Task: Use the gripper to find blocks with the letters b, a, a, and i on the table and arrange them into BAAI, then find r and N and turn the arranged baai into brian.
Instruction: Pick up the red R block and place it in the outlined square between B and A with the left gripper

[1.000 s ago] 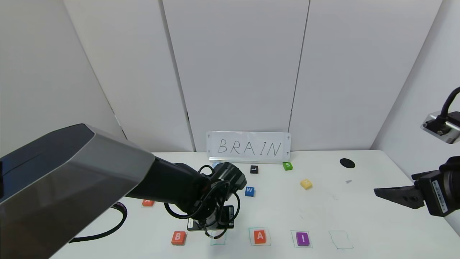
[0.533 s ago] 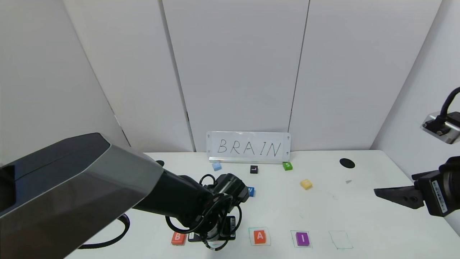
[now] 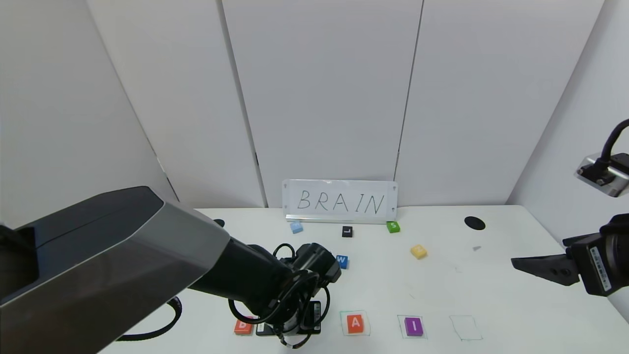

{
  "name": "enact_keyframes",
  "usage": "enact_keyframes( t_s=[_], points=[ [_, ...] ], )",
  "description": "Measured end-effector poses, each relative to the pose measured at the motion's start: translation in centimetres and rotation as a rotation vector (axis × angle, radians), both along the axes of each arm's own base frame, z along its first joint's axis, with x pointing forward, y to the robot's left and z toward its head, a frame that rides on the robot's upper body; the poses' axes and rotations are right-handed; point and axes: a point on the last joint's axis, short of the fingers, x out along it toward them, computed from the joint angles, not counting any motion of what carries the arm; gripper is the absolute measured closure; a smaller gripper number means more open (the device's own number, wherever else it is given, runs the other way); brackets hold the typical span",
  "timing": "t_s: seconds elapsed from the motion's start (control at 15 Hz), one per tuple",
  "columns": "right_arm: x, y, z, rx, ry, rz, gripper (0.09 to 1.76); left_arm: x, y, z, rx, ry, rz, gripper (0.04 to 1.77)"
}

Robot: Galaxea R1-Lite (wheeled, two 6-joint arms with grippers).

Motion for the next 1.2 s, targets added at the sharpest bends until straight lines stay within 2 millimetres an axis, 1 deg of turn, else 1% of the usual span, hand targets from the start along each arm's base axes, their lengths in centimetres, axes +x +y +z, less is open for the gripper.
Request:
enact_keyframes(
  t_s=[0.2, 0.53, 1.2],
  points=[
    [0.0, 0.0, 0.0, 0.0, 0.0, 0.001, 0.14, 0.21, -0.27, -0.19, -0.031, -0.036, -0.003, 1.32],
    [-0.04, 0.1, -0.05, 0.0, 0.001, 0.005, 0.14, 0.01, -0.27, -0.64, -0.023, -0.026, -0.006, 1.32],
    [-0.06, 0.14, -0.14, -0.002, 0.003, 0.01, 0.14, 0.01, -0.19, -0.73, 0.0, -0.039, -0.002, 1.32]
  ],
)
